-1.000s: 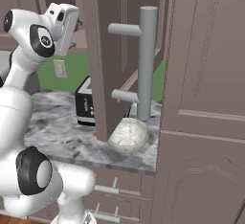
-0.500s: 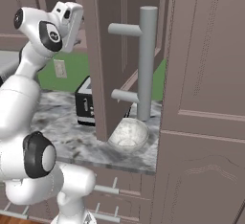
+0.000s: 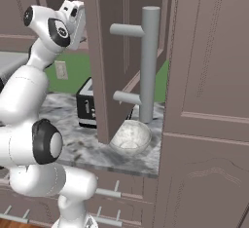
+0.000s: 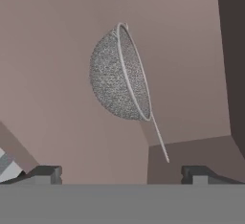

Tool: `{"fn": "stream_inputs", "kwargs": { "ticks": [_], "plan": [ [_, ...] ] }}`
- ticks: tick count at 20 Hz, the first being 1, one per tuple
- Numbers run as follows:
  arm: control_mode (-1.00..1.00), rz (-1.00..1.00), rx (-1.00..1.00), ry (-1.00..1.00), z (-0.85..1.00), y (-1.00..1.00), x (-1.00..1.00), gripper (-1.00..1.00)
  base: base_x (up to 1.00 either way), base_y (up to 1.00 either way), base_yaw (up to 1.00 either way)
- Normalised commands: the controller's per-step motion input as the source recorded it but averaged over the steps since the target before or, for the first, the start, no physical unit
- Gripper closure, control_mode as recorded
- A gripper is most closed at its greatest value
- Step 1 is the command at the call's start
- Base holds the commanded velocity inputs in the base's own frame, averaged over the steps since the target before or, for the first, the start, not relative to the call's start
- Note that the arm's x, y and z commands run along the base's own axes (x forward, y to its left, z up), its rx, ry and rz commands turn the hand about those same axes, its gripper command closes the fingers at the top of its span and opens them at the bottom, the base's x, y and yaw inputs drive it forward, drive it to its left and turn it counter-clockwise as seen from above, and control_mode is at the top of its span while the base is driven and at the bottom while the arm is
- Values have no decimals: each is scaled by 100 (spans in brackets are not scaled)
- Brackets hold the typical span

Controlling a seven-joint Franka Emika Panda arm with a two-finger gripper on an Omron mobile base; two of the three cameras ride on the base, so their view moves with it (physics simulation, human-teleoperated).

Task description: Open the cabinet and setup a tea strainer by placing it in the bowl upright.

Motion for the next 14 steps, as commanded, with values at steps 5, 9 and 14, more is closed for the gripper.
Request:
{"fn": "stream_inputs", "kwargs": {
  "ticks": [5,9,14],
  "plan": [
    [-100,0,0,0,-5,3,37,-100,0,0,0],
    [-100,0,0,0,-2,0,34,-100,0,0,0],
    [-100,0,0,2,-11,7,29,-100,0,0,0]
  ]
}}
